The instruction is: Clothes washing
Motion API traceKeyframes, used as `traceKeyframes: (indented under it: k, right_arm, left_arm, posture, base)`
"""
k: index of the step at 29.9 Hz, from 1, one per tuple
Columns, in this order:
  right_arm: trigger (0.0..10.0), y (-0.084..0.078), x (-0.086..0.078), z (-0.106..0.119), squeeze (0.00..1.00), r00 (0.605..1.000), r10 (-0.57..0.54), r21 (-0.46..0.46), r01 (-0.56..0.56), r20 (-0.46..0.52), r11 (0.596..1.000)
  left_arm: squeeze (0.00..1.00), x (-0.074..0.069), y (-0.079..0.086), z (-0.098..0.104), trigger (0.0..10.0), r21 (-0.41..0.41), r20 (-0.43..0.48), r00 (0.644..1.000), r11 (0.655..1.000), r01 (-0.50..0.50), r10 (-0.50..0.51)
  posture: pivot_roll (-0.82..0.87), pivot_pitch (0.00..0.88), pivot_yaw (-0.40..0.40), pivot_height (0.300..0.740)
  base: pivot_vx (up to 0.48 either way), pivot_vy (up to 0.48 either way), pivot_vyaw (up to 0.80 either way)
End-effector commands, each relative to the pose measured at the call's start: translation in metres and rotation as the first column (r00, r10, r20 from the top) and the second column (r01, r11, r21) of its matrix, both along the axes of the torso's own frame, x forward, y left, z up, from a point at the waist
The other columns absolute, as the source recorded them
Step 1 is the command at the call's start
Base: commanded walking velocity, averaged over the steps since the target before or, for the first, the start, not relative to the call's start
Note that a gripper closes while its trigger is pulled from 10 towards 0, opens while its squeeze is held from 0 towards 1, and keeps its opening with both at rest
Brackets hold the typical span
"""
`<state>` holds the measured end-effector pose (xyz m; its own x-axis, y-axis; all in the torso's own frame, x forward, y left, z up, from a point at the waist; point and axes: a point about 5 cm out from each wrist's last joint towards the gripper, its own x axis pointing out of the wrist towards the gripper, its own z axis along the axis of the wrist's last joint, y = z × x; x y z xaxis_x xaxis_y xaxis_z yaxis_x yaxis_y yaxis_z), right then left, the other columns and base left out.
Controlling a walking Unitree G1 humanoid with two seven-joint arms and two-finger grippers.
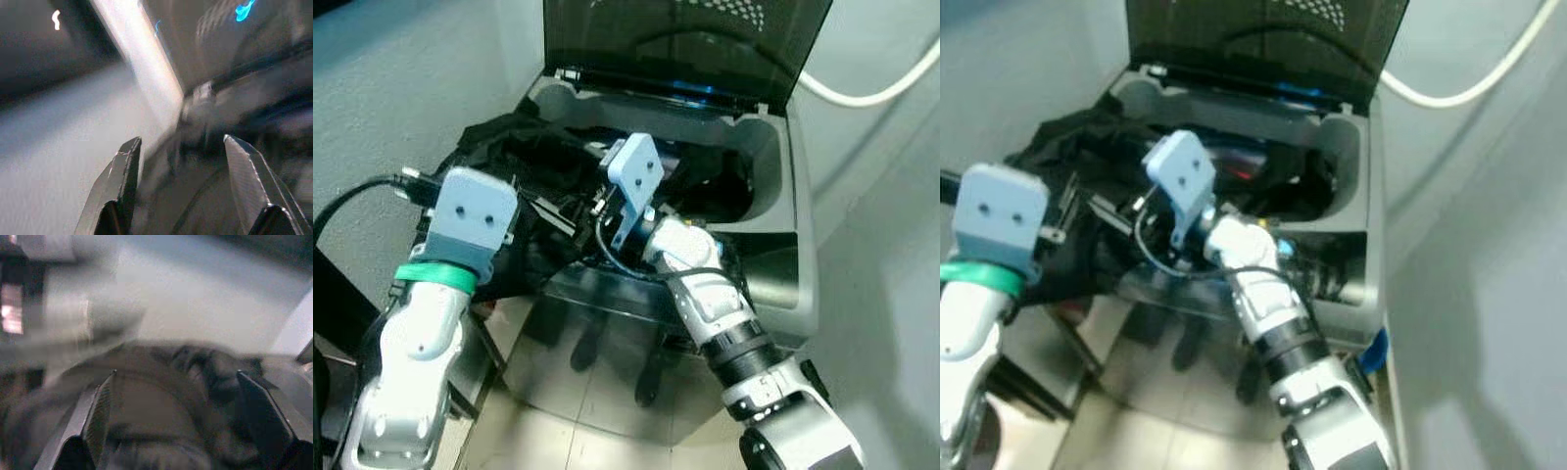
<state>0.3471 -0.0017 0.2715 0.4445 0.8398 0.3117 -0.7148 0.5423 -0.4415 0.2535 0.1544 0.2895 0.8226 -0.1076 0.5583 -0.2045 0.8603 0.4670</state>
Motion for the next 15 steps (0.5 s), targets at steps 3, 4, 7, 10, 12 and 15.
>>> traceKeyframes:
  k: [3,4,7,10,12,15]
  right_arm:
    - [10.0,0.003,0.001,-0.007,0.00,1.000,-0.023,-0.038,0.023,-0.004,0.999]
    - [10.0,0.004,0.000,-0.006,0.00,1.000,-0.021,-0.051,0.021,0.010,0.998]
    - [10.0,0.009,-0.005,-0.004,0.00,0.998,0.029,-0.111,-0.022,0.057,0.994]
    - [10.0,0.014,-0.013,-0.003,0.00,0.991,0.100,-0.175,-0.085,0.084,0.981]
    - [10.0,0.018,-0.018,-0.004,0.00,0.984,0.147,-0.226,-0.122,0.100,0.967]
    - [10.0,0.023,-0.026,-0.007,0.00,0.968,0.216,-0.306,-0.169,0.127,0.937]
  left_arm:
    - [0.00,-0.012,0.002,-0.004,10.0,-0.028,0.031,0.998,0.998,-0.057,0.058]
    - [0.00,-0.016,0.004,-0.009,10.0,-0.038,0.001,0.998,0.997,-0.063,0.063]
    - [0.00,-0.026,0.006,-0.022,10.0,-0.025,-0.056,0.997,0.998,-0.060,0.058]
    - [0.00,-0.035,0.008,-0.029,10.0,-0.006,-0.084,0.995,0.998,-0.060,0.059]
    - [0.00,-0.040,0.009,-0.029,10.0,0.002,-0.076,0.994,0.997,-0.078,0.078]
    - [0.00,-0.040,0.017,-0.021,10.0,-0.008,-0.015,0.988,0.988,-0.157,0.157]
  posture:
    - [0.18,0.162,-0.020,0.740]
    - [0.18,0.167,-0.019,0.740]
    - [0.18,0.167,-0.019,0.740]
    - [0.19,0.175,-0.023,0.740]
    - [0.20,0.176,-0.028,0.740]
    - [0.20,0.175,-0.036,0.740]
  base:
    - [0.000,0.000,0.00]
    - [0.000,0.000,0.00]
    - [0.000,0.000,0.00]
    - [0.000,0.000,0.00]
    - [0.000,0.000,0.00]
    - [0.000,0.000,0.00]
